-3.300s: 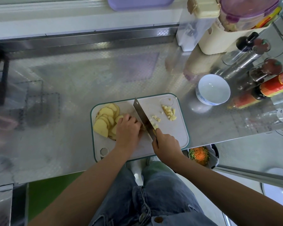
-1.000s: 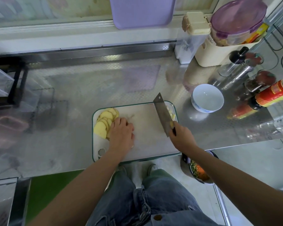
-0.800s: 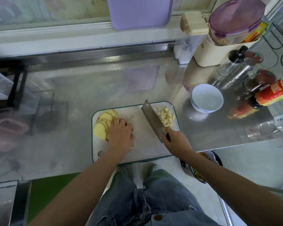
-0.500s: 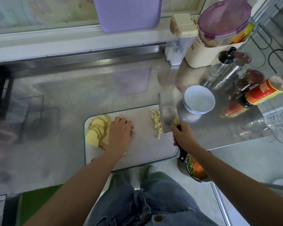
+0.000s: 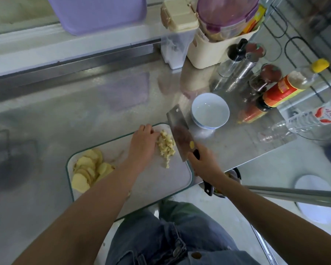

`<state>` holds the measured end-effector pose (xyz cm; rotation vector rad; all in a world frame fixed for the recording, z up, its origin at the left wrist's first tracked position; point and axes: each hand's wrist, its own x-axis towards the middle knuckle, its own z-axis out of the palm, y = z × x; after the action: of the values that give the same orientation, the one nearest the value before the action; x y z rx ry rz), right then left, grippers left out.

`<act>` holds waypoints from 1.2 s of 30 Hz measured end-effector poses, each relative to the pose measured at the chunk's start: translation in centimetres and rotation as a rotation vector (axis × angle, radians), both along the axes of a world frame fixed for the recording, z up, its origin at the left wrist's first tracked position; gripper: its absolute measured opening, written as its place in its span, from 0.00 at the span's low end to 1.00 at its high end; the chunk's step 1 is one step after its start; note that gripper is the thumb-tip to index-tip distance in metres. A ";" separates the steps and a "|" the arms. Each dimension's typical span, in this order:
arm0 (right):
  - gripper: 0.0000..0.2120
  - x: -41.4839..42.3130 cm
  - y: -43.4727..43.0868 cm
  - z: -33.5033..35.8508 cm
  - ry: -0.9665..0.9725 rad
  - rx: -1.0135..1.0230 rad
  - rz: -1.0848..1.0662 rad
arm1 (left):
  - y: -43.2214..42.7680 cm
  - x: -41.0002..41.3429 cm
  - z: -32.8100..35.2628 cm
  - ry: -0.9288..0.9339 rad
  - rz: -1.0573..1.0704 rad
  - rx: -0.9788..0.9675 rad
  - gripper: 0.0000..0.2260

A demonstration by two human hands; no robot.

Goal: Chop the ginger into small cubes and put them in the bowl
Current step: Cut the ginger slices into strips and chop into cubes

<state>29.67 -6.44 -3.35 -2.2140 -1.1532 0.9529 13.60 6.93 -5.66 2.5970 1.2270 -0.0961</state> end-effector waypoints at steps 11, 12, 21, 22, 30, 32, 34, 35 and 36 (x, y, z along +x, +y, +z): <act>0.05 -0.9 0.0 -0.2 -0.336 -0.142 0.243 | -1.1 -1.7 0.4 -0.180 0.115 -0.027 0.12; 0.04 -1.3 -0.2 -0.2 -0.345 -0.145 0.263 | -1.2 -1.9 0.3 -0.173 0.112 -0.031 0.13; 0.05 -1.3 -0.4 0.3 -0.385 -0.112 0.290 | -2.3 -2.6 0.4 -0.189 0.129 -0.042 0.12; 0.05 -1.5 -0.5 0.4 -0.374 -0.111 0.300 | -2.4 -2.6 0.4 -0.197 0.131 -0.037 0.11; 0.06 0.0 -0.5 1.5 -0.291 -0.023 0.180 | -2.5 -0.7 1.1 -0.202 0.016 -0.007 0.11; 0.06 0.2 -0.7 1.6 -0.275 -0.032 0.191 | -2.3 0.5 1.1 -0.161 -0.079 -0.027 0.14; 0.07 0.2 -0.8 1.7 -0.253 -0.040 0.197 | -2.2 1.9 1.0 -0.018 -0.205 -0.009 0.16; 0.08 0.2 -0.8 1.7 -0.248 -0.037 0.199 | -2.2 2.5 1.0 0.071 -0.262 0.029 0.15; 0.08 0.2 -0.9 1.6 -0.251 -0.031 0.201 | -2.3 3.0 1.0 0.137 -0.302 0.060 0.14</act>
<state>29.89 -7.31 -1.78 -2.3252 -1.5064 0.7883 16.58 4.66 -4.66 2.8518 0.8798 -0.3037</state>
